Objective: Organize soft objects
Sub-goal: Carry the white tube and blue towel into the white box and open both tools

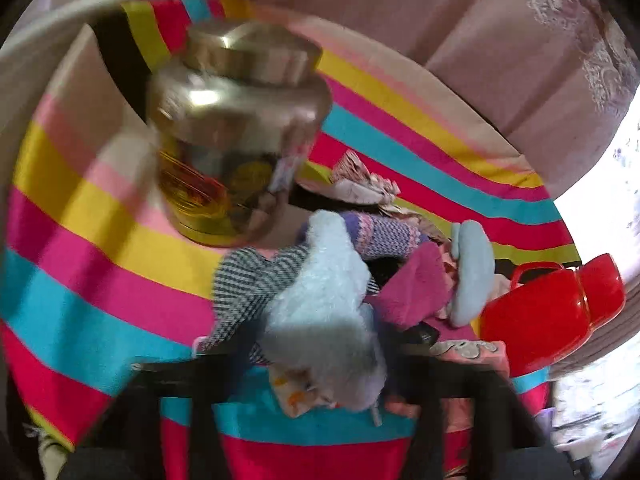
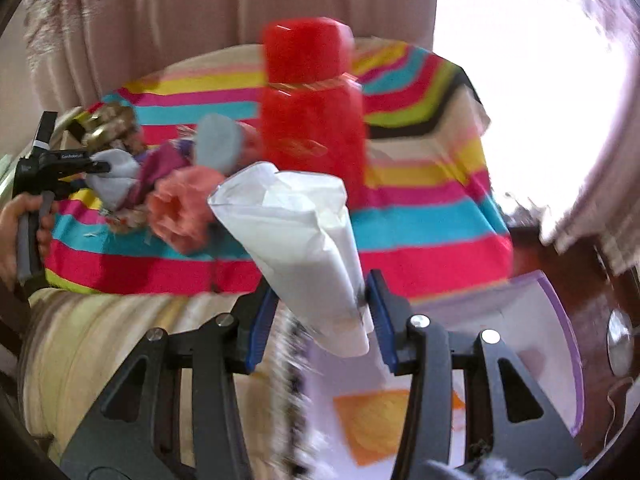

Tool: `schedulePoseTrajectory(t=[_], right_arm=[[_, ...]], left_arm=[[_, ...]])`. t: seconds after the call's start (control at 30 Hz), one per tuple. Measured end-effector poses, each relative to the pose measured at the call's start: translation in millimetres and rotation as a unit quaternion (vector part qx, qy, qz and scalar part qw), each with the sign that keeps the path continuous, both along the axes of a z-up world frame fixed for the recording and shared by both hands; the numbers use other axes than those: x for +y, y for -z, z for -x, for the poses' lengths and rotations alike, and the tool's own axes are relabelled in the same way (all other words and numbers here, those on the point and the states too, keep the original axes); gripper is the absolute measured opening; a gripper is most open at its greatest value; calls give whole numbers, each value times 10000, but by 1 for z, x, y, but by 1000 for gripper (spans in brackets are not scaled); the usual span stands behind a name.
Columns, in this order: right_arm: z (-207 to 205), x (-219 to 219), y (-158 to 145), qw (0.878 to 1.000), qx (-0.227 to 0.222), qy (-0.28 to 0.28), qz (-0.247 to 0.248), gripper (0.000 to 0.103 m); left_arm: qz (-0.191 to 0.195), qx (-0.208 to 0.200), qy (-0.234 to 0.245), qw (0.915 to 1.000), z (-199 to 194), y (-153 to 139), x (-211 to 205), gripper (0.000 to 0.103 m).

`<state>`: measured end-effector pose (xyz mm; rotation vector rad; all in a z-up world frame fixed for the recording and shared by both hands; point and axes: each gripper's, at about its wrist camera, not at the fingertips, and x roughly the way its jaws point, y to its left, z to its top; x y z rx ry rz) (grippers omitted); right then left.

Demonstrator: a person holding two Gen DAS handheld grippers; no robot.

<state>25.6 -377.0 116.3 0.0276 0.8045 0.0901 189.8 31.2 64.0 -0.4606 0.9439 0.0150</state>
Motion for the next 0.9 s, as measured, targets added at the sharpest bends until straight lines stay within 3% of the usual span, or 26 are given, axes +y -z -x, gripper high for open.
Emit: schedulePoseTrajectory(t=[0.17,0.37,0.5,0.63,0.83,0.9], right_arm=[[10,-39,12,9990,172,414,4,49],[17,-79,15,9961,225,847,-58,49],[23,-100,13,9939,207,1087,-20,49],[28,-125,13,9902,247,1377,-33,49],[42,-158,11,9836,226,1790,66,50],[46,-165,10,9823,222,1861,65,55]], left_arm=[[-542,-501,-126,9972,22,-28,-20,16],[-991,-1422,-22,9849,68,-85,-65,16],[-699,-1819,622,9789,92,-111,-114,16],[-198,-1927,1517,9693,111,-120,-177,16],[440,-1559,2924,9425,133,-102,-276,16],[533,-1403,3171,9364,134,-93,-301,24]])
